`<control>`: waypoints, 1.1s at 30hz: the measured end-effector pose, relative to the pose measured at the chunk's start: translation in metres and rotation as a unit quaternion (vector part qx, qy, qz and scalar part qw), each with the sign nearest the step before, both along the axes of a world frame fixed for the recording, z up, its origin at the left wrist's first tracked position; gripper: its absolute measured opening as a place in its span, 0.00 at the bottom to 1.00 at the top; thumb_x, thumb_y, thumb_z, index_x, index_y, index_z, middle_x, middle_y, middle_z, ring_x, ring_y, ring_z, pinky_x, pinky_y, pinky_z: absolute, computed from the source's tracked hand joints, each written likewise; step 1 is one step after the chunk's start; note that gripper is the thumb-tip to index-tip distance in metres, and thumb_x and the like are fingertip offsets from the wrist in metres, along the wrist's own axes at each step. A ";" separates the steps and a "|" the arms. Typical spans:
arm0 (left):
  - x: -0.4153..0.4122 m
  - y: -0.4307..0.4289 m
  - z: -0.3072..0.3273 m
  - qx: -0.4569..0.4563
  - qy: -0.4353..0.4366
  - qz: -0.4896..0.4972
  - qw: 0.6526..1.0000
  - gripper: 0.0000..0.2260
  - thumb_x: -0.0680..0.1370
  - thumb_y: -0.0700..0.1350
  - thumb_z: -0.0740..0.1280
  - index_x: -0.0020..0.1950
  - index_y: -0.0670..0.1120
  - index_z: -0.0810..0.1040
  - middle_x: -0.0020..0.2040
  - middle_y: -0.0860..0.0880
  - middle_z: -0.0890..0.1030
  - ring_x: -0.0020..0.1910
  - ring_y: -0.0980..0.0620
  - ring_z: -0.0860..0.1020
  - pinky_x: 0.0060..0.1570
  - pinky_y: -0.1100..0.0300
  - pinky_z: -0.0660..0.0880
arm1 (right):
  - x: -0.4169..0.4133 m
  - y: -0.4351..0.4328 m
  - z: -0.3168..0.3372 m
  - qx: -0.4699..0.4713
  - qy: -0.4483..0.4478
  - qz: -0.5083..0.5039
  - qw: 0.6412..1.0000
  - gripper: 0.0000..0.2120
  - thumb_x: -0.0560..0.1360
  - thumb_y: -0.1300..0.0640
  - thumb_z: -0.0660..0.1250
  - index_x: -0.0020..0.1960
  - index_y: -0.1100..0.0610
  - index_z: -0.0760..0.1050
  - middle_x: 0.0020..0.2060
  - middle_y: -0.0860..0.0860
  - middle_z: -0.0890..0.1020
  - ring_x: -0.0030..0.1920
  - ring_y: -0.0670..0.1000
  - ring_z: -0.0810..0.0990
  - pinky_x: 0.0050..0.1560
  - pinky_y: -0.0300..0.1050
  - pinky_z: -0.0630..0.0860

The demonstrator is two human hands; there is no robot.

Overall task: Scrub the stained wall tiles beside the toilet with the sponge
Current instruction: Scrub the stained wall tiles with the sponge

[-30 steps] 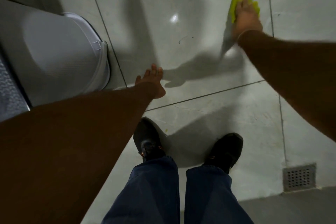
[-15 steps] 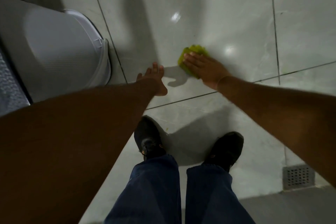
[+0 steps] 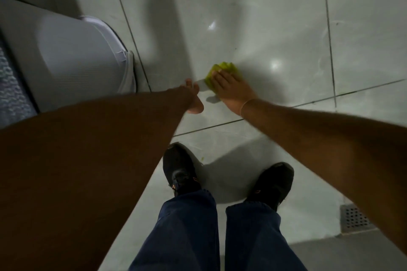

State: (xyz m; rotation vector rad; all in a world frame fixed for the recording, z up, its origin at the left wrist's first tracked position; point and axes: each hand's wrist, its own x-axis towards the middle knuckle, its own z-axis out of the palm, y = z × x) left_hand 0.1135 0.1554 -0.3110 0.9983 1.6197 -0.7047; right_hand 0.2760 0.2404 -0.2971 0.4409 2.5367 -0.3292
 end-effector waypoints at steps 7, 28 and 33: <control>-0.002 -0.010 -0.003 0.019 -0.017 0.010 1.000 0.41 0.79 0.46 0.63 0.85 0.47 0.42 0.86 0.43 0.37 0.85 0.38 0.46 0.81 0.35 0.53 | -0.004 0.077 -0.028 0.060 -0.021 -0.286 0.956 0.24 0.85 0.65 0.47 0.81 0.67 0.51 0.80 0.66 0.55 0.81 0.65 0.53 0.82 0.61 0.47; 0.009 -0.027 0.007 0.074 0.015 0.008 0.997 0.45 0.76 0.50 0.65 0.85 0.50 0.41 0.86 0.47 0.38 0.86 0.45 0.45 0.81 0.38 0.46 | -0.045 0.011 -0.041 -0.051 0.057 -0.101 0.992 0.28 0.85 0.56 0.54 0.82 0.61 0.50 0.82 0.61 0.53 0.81 0.63 0.50 0.80 0.62 0.43; 0.010 -0.033 0.009 0.083 0.024 -0.021 0.996 0.44 0.76 0.51 0.67 0.86 0.51 0.43 0.86 0.47 0.36 0.86 0.46 0.43 0.82 0.39 0.45 | 0.009 -0.016 -0.037 -0.093 0.061 -0.022 0.993 0.34 0.81 0.47 0.36 0.82 0.60 0.53 0.82 0.58 0.54 0.82 0.60 0.53 0.81 0.58 0.53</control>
